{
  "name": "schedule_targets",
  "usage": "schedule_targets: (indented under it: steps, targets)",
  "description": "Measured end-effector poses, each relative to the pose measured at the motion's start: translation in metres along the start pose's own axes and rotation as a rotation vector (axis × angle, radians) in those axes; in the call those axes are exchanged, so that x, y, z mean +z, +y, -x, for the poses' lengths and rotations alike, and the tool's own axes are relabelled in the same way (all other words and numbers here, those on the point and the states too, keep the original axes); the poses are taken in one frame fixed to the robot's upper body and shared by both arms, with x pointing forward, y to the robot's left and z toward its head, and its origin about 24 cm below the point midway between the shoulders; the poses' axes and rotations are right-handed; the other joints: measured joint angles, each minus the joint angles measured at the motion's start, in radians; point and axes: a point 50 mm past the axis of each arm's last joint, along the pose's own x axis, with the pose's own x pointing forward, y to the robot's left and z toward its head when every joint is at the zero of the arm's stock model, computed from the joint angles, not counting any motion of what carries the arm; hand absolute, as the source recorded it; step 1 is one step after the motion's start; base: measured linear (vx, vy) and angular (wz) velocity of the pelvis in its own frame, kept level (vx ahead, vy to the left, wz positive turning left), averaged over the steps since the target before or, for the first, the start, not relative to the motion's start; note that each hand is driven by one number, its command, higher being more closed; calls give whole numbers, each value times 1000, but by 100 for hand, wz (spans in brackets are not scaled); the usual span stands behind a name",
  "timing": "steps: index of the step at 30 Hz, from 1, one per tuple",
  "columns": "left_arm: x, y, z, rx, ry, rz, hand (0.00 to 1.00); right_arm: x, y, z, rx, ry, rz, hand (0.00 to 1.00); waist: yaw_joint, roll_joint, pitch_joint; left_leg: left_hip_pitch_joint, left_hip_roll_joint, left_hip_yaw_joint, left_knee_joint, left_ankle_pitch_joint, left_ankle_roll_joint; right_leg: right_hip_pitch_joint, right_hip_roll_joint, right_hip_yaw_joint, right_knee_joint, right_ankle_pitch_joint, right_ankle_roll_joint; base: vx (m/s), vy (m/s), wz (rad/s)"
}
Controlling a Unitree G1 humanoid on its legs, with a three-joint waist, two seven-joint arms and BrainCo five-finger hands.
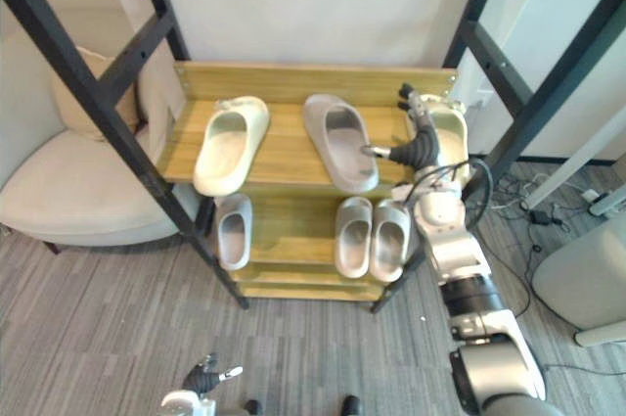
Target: Organize the slippers on the shoe rack
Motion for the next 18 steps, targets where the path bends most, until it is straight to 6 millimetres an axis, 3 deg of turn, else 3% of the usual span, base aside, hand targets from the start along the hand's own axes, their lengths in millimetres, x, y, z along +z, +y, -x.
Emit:
schedule_targets:
  steps: [10,18]
  targets:
    - [6,2,-1,3,-29,16,0,19,-16,-36,-43,-5,78,0,3,-4,32,-7,-8,-9,0,3,4,-2,-8,-1,0,1,-2,-1,10,3]
    - [10,2,-1,6,-45,44,0,15,-15,-47,-13,45,167,0,11,-3,58,-8,-10,-11,-4,5,7,-2,-9,-2,0,6,-8,0,0,0]
